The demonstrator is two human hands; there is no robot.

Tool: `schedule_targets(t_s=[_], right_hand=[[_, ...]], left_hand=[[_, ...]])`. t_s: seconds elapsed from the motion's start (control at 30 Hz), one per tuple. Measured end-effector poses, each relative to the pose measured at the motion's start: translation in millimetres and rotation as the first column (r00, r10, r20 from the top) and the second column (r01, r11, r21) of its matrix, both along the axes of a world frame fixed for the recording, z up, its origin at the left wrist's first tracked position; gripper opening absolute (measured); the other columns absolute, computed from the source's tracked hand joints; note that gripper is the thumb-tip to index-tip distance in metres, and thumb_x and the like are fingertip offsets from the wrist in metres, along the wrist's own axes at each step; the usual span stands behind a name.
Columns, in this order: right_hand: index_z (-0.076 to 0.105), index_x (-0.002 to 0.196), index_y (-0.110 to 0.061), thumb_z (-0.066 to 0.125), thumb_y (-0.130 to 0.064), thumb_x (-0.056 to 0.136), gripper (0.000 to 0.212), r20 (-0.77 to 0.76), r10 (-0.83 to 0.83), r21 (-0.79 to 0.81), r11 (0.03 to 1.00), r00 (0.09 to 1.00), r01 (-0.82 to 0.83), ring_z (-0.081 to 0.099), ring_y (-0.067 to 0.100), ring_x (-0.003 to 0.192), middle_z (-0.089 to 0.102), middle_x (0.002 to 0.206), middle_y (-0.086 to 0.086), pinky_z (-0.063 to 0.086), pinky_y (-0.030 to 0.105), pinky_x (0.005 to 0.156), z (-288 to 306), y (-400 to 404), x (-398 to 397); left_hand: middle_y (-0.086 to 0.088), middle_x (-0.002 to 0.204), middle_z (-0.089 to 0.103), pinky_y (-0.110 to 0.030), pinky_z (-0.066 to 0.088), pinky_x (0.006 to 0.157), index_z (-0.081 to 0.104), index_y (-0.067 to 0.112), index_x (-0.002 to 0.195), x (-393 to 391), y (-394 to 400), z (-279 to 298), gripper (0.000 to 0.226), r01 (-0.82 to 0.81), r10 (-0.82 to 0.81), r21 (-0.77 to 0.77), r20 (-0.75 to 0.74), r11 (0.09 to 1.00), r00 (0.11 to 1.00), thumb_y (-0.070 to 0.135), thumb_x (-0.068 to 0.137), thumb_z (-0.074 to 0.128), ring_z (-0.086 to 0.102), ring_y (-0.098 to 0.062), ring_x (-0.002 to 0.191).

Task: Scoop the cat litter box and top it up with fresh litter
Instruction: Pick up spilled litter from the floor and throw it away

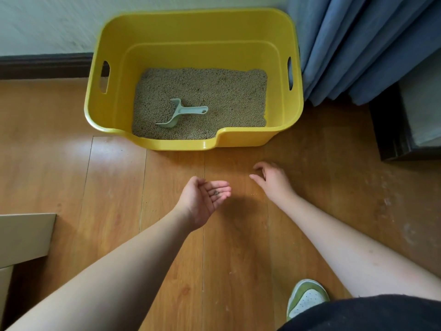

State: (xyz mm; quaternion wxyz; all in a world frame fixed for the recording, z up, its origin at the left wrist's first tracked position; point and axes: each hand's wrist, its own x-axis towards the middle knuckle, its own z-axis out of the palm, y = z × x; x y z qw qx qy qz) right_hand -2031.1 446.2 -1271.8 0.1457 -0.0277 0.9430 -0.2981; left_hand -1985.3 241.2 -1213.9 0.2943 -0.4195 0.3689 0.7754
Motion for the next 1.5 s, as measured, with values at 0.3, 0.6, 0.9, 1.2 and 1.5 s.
schedule_targets(t_s=[0.3,0.6,0.9,1.2,1.5], right_hand=[[0.065,0.1,-0.004,0.058,-0.019,0.094,0.018,0.026,0.005,0.039,0.999,1.0,-0.006,0.06,0.028,0.091,0.063,0.102,0.012,0.035,0.024,0.07,-4.8,-4.1,-1.9],[0.052,0.113,-0.018,0.046,-0.022,0.1,0.015,0.624,-0.346,-0.497,0.517,0.701,0.697,0.038,0.007,0.064,0.044,0.077,-0.002,0.035,0.024,0.063,15.9,8.7,1.6],[0.035,0.062,-0.016,0.029,-0.029,0.094,0.034,0.881,-0.024,-0.472,-0.136,0.473,0.871,0.02,0.012,0.048,0.025,0.057,-0.002,0.019,0.026,0.045,27.8,10.5,16.0],[0.066,0.084,-0.01,0.048,-0.032,0.099,0.033,0.567,-0.261,-0.497,0.648,0.781,0.578,0.039,0.007,0.054,0.046,0.06,-0.008,0.03,0.021,0.052,21.8,-3.0,10.0],[0.066,0.107,-0.012,0.073,-0.028,0.082,0.031,0.089,0.028,-0.092,0.996,0.996,-0.02,0.058,0.024,0.097,0.062,0.103,0.009,0.033,0.023,0.073,-5.4,-30.0,-13.6]], left_hand=[[-0.024,0.097,0.072,-0.03,0.058,0.077,0.066,-0.008,0.102,-0.1,-2.4,-0.4,0.059,-0.016,0.016,0.013,0.02,1.0,1.0,0.028,0.101,0.019,0.072,-0.028,0.082],[-0.023,0.096,0.072,-0.03,0.058,0.075,0.065,-0.008,0.103,-7.9,1.6,-1.9,0.057,-0.012,0.012,0.018,0.013,1.0,1.0,0.027,0.1,0.02,0.071,-0.029,0.085],[-0.023,0.093,0.072,-0.03,0.058,0.076,0.065,-0.008,0.102,-9.1,5.4,-3.9,0.057,0.008,-0.009,0.031,0.034,0.999,0.999,0.026,0.1,0.02,0.07,-0.029,0.084],[-0.022,0.09,0.072,-0.03,0.056,0.076,0.065,-0.008,0.101,-10.1,6.6,-2.7,0.056,-0.006,0.006,0.026,0.019,1.0,1.0,0.025,0.099,0.02,0.07,-0.028,0.082],[-0.024,0.094,0.073,-0.033,0.053,0.087,0.065,-0.008,0.101,-5.3,-12.6,-2.4,0.056,-0.151,0.15,0.03,0.017,0.988,0.988,0.026,0.1,0.021,0.069,-0.03,0.09]])
